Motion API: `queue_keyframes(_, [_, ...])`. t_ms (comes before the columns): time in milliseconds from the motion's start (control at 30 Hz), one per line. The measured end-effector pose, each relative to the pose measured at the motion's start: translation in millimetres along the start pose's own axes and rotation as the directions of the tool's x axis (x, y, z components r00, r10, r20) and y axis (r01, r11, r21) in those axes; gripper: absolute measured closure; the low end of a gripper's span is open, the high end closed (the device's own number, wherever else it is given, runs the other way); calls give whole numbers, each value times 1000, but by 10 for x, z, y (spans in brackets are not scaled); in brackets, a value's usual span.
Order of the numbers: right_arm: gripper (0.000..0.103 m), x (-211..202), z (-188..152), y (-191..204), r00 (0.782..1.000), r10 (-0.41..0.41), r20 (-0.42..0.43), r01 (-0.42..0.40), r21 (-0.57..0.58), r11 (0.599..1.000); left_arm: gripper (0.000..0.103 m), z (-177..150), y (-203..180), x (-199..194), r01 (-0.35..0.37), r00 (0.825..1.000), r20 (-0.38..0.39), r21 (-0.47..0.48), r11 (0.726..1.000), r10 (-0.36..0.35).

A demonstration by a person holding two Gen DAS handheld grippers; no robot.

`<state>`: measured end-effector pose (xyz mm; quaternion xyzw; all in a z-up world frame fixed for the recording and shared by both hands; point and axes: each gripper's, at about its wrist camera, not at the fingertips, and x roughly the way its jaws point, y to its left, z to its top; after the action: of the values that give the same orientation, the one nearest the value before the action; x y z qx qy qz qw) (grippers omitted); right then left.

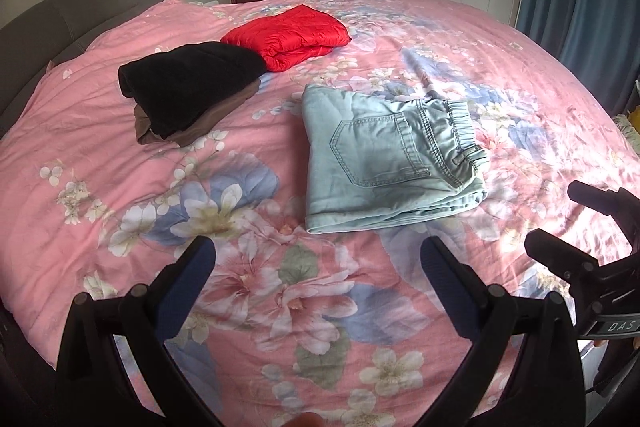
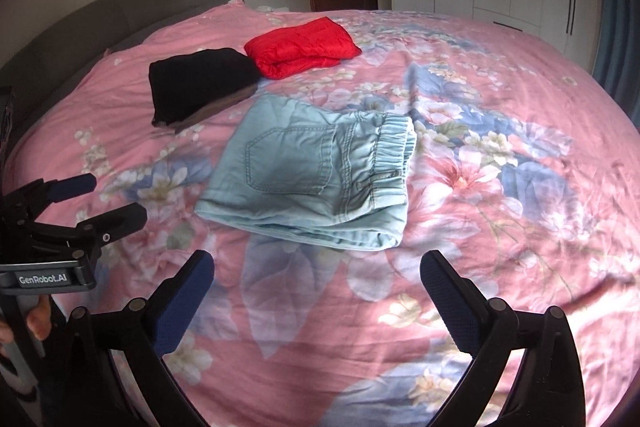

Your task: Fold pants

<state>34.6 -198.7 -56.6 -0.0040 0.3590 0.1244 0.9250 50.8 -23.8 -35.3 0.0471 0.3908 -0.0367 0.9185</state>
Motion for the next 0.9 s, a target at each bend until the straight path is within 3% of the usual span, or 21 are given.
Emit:
queue_keyframes(367, [1, -377, 37, 159, 998, -13, 62, 15, -27, 1000, 1, -8, -25, -385, 7, 999, 51, -4, 1000, -7])
queue_keyframes(900, [1, -568, 48, 221, 995, -6, 98, 11, -50, 999, 0, -12, -77, -510, 8, 998, 58, -1, 1000, -8])
